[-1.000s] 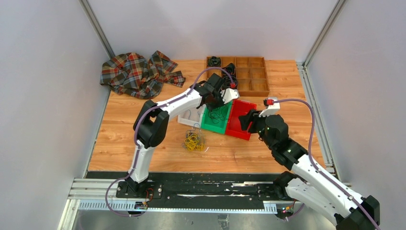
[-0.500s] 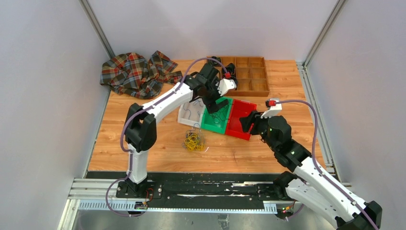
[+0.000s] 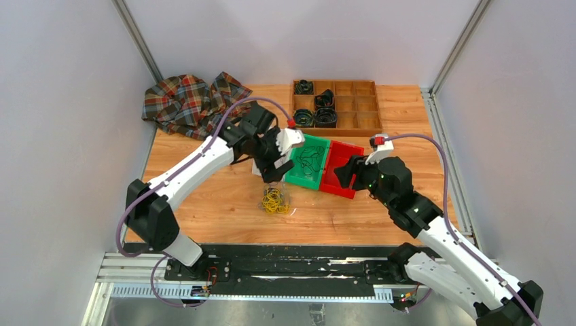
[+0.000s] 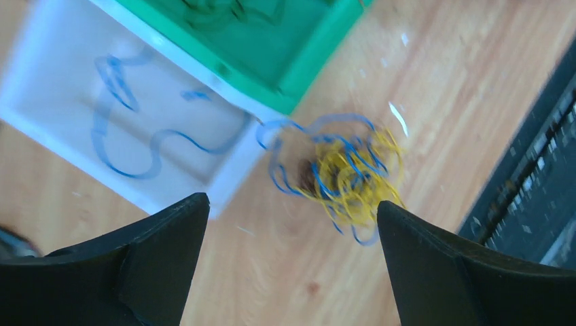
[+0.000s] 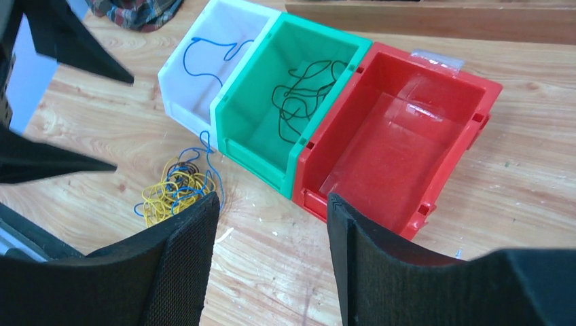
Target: Untangle the cables
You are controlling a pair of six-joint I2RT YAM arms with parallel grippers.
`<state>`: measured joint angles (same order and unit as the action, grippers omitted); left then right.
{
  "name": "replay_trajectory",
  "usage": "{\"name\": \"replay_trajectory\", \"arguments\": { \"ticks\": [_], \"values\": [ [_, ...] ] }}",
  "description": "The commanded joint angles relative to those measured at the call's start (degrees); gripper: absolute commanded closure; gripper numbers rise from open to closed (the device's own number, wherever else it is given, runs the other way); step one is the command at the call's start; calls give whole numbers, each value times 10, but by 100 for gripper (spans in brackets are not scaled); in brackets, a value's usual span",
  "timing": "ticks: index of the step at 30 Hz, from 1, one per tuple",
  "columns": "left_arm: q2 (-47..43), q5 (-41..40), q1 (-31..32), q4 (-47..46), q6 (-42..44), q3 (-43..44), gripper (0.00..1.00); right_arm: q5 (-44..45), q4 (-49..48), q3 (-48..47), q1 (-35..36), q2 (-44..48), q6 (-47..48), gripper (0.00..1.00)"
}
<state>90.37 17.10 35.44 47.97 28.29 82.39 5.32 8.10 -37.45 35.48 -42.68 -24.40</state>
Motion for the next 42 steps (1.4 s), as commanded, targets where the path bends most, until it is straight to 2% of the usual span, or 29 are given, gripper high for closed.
{"name": "replay_trajectory", "arguments": {
  "ticks": [1,8,11,14,18,21,25,27,30,32,37,42],
  "values": [
    [-54,45,-4,32,10,-107,0,-36,19,-16,-9,-17,-2,40],
    [-71,48,-4,-7,26,-189,24,-86,27,-4,21,-63,-16,39],
    [-78,65,-4,-27,54,-192,25,-86,31,3,42,-69,-14,41],
    [-75,88,-4,-51,70,-191,22,-85,31,11,58,-75,-17,43],
    [-41,102,0,-60,108,-185,20,-99,30,17,66,-81,-23,45],
    [-10,101,1,-58,127,-189,23,-100,38,14,70,-81,-20,46],
    [7,102,2,-59,144,-206,40,-95,46,10,70,-75,-13,46],
    [8,99,2,-60,149,-219,54,-93,43,11,70,-76,-14,46],
    [-10,95,1,-57,156,-243,79,-90,31,10,70,-83,-19,46],
    [-35,95,1,-40,163,-266,90,-87,23,9,70,-88,-20,45],
    [-129,67,1,0,200,-340,97,-88,-26,2,82,-118,-20,43],
    [-204,43,1,24,202,-359,99,-83,-79,-26,135,-219,-29,44]
  ]
}}
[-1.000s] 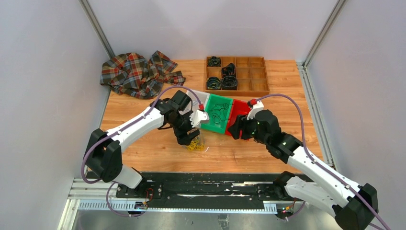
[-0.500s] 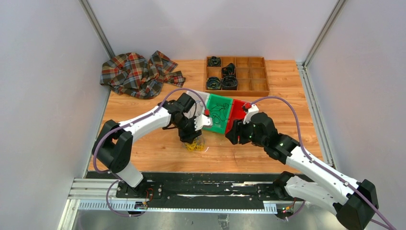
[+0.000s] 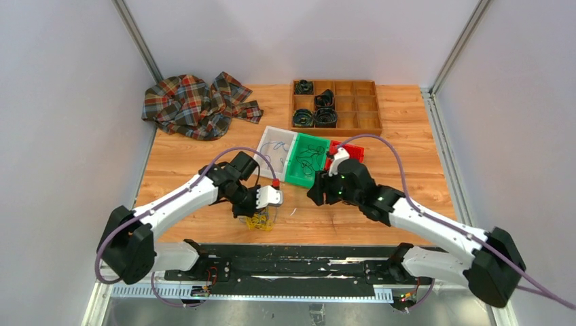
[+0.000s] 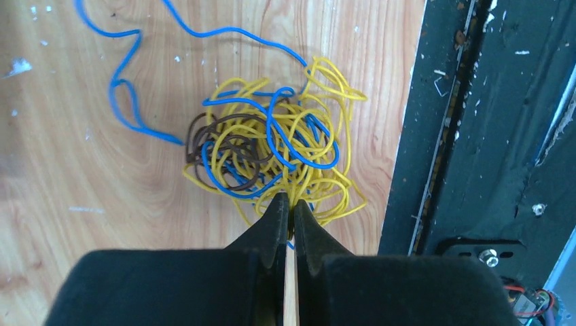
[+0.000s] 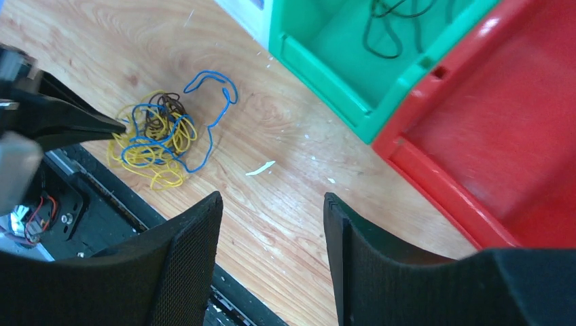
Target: Untangle the cables
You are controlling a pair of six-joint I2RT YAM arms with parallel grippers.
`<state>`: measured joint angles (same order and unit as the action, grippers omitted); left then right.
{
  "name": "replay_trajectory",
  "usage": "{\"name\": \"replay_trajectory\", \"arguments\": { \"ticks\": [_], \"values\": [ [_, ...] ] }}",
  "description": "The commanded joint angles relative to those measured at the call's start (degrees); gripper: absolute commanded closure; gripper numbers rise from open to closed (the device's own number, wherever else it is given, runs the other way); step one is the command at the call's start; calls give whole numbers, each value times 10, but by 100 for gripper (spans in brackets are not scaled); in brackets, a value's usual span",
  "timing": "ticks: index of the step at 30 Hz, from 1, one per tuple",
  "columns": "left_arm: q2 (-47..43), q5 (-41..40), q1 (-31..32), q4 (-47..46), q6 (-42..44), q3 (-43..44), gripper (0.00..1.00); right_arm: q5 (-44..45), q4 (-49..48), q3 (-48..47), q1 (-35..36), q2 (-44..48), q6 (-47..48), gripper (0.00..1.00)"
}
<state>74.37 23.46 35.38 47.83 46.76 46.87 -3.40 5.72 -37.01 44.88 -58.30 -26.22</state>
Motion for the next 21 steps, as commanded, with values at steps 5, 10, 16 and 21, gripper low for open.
{"name": "replay_trajectory", "arguments": {
  "ticks": [5,10,16,21],
  "values": [
    [-72,-40,1,31,6,-4,99,-8,-109,-68,95,-181,-40,44],
    [-72,-45,1,30,5,-11,98,-14,-154,-101,123,-277,-78,44],
    [-75,-48,1,30,2,-14,98,-10,-202,-124,131,-347,-111,44],
    [-92,-59,1,30,14,-13,98,11,-222,-136,131,-386,-125,54]
  ]
}}
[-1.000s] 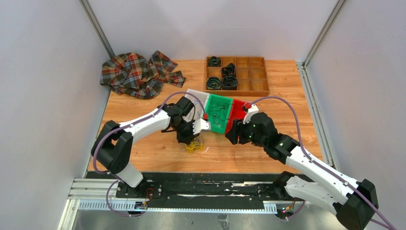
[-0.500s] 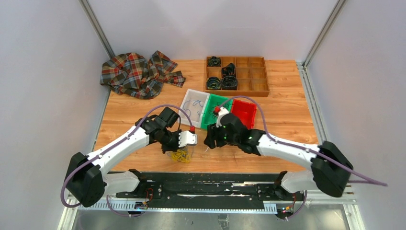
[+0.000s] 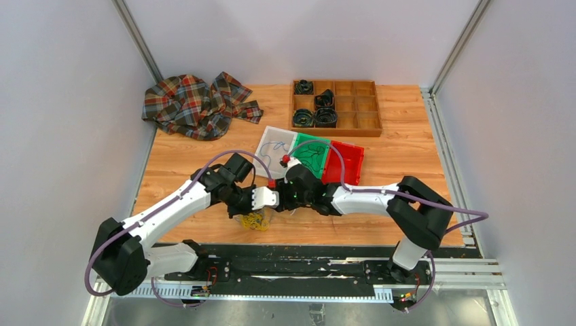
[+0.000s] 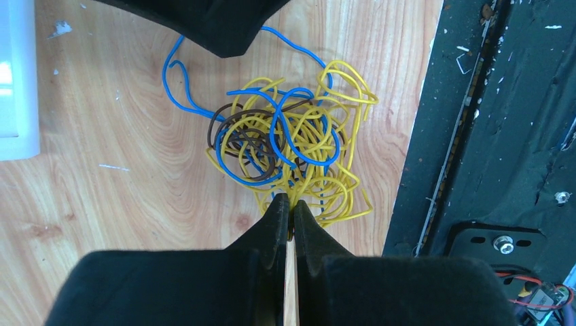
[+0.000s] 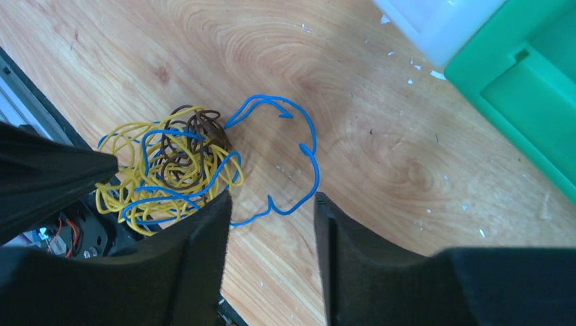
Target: Untangle the cables
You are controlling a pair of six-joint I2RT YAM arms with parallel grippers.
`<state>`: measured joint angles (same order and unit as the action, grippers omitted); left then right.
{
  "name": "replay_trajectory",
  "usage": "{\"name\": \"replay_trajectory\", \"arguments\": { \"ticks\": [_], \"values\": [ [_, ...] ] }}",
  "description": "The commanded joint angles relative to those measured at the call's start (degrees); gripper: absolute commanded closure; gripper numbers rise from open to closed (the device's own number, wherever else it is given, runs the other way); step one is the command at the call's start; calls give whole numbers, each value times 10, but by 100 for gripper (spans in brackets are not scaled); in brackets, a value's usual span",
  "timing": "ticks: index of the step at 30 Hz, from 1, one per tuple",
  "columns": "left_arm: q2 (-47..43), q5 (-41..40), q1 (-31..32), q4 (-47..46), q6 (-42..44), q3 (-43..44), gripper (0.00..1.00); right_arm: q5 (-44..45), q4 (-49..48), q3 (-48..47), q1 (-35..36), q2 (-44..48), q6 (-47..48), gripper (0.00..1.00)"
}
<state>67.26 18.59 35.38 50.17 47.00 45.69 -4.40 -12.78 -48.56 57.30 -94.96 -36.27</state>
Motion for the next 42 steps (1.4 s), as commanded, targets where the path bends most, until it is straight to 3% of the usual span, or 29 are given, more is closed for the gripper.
{"name": "replay_trajectory", "arguments": {
  "ticks": [1,7,17,19,20,21,22,24,31,36,42],
  "values": [
    [-24,-10,1,7,10,0,98,26,-39,-24,6,-25,-25,58],
    [-30,-15,1,14,12,-2,98,44,-31,-34,-2,-28,-14,98],
    [-51,-38,0,30,-3,8,97,88,20,-5,-26,150,80,99],
    [-60,-14,-5,74,-27,45,77,77,21,0,-26,193,95,99],
    [-68,3,-15,108,-30,73,52,68,15,4,-24,213,100,99],
    [-79,15,-21,124,-35,90,37,60,12,6,-24,230,103,99],
    [-92,24,-26,133,-38,106,27,50,11,5,-24,242,106,99],
    [-112,37,-28,138,-53,137,17,34,12,-2,-24,256,110,99],
    [-101,86,-29,89,-131,226,13,-72,-7,-38,-22,246,100,99],
    [-117,79,-29,2,-131,198,14,-100,-22,-51,-16,246,98,99],
    [-111,63,-29,-40,-136,184,21,-126,-30,-63,-3,240,98,99]
  ]
}}
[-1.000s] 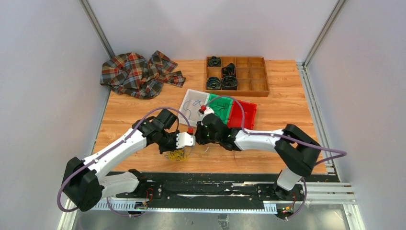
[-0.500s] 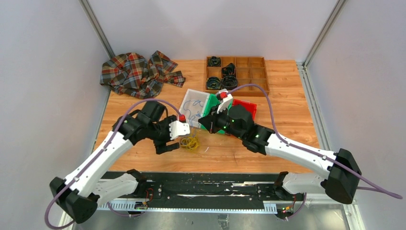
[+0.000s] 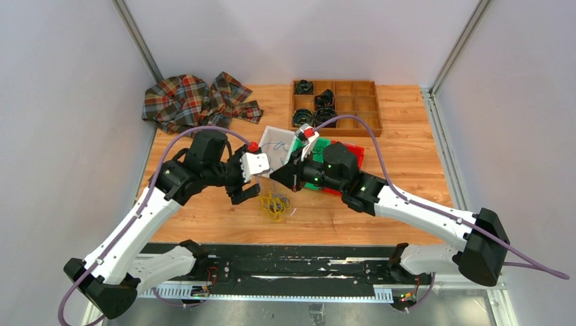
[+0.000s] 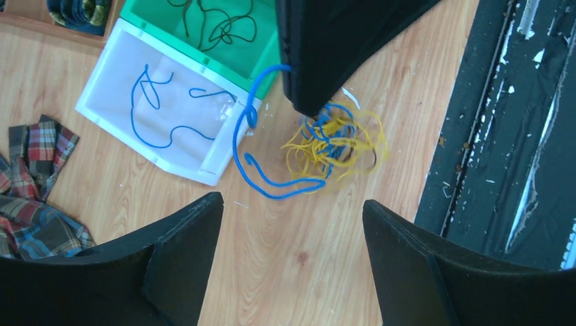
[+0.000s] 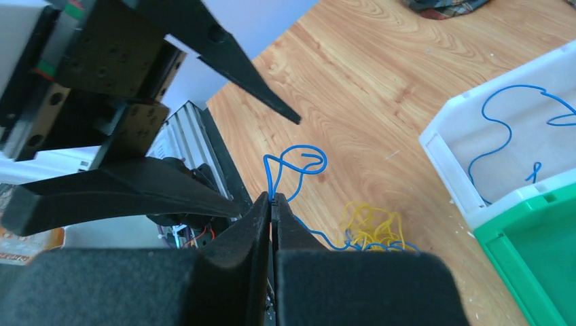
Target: Untangle the cables
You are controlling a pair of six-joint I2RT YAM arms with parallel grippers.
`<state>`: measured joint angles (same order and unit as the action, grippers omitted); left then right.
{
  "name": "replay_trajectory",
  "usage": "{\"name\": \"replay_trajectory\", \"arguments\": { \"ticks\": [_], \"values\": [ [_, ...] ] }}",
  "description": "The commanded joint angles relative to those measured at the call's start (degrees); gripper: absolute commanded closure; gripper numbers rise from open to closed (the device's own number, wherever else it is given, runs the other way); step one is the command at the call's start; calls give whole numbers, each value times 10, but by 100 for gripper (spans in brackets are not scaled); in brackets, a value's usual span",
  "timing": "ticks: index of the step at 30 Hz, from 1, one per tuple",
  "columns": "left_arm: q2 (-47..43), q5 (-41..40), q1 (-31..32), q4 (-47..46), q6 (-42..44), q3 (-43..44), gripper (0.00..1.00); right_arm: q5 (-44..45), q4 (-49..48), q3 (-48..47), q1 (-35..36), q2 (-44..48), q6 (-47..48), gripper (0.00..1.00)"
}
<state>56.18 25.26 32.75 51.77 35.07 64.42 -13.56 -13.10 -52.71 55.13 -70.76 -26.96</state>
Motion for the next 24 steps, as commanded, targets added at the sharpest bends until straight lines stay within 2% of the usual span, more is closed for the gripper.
{"name": "replay_trajectory", "arguments": {
  "ticks": [1,7,11,18,22,24],
  "values": [
    [0,-5,-3,-64,-21,-4,22,-38,-30,-23,20,-5,4,99],
    [-18,4,-2,-99,-25,-9,25,-59,-48,-31,30,-28,-4,99],
    [-25,52,-2,-53,-2,-25,30,-63,-66,-33,35,-30,-11,99],
    [-34,56,-2,-38,49,-49,35,-68,-73,-29,43,-23,-15,99],
    [-23,91,-2,-42,15,-46,33,-64,-74,-32,47,-21,-16,99],
    [-25,104,-2,-67,-46,-57,32,-62,-75,-33,48,-18,-16,99]
  ]
}}
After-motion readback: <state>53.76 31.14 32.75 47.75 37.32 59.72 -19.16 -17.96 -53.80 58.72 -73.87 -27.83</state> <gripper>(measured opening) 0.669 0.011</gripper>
